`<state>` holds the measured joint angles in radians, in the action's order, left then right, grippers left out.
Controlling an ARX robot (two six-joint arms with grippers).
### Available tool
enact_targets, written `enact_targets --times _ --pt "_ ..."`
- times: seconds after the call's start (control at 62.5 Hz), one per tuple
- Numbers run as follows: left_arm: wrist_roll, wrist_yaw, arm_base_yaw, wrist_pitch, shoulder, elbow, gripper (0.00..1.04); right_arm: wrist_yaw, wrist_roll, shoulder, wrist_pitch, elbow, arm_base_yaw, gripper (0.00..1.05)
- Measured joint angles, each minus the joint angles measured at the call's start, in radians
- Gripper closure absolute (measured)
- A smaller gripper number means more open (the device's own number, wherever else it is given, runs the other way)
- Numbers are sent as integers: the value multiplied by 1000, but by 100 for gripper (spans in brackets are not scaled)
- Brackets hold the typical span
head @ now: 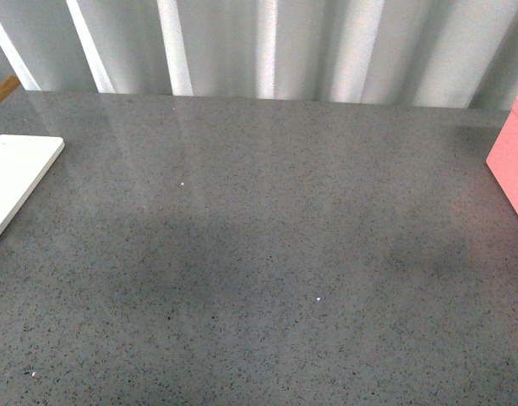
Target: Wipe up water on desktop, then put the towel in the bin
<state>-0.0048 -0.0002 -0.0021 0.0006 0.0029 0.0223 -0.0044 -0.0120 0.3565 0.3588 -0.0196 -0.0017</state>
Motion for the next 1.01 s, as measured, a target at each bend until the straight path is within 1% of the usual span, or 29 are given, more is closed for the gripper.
enact_targets --times 0.176,0.544,0.592,0.64,0.912,0.928,1.008 --pt "0 0 0 0 0 0 7 0 2 -82 -80 0 0 102" --pt "0 0 0 0 0 0 7 1 2 -188 -187 0 0 102" --pt "0 0 0 0 0 0 7 1 2 -268 -296 0 0 102" --pt "0 0 0 0 0 0 7 1 2 -321 -350 0 0 102" --pt "0 0 0 0 -1 0 7 3 2 -352 -357 0 0 102" --pt "0 0 0 0 -1 0 7 3 2 -352 -357 0 0 101" --pt "0 0 0 0 -1 0 7 3 2 -352 -357 0 0 83"
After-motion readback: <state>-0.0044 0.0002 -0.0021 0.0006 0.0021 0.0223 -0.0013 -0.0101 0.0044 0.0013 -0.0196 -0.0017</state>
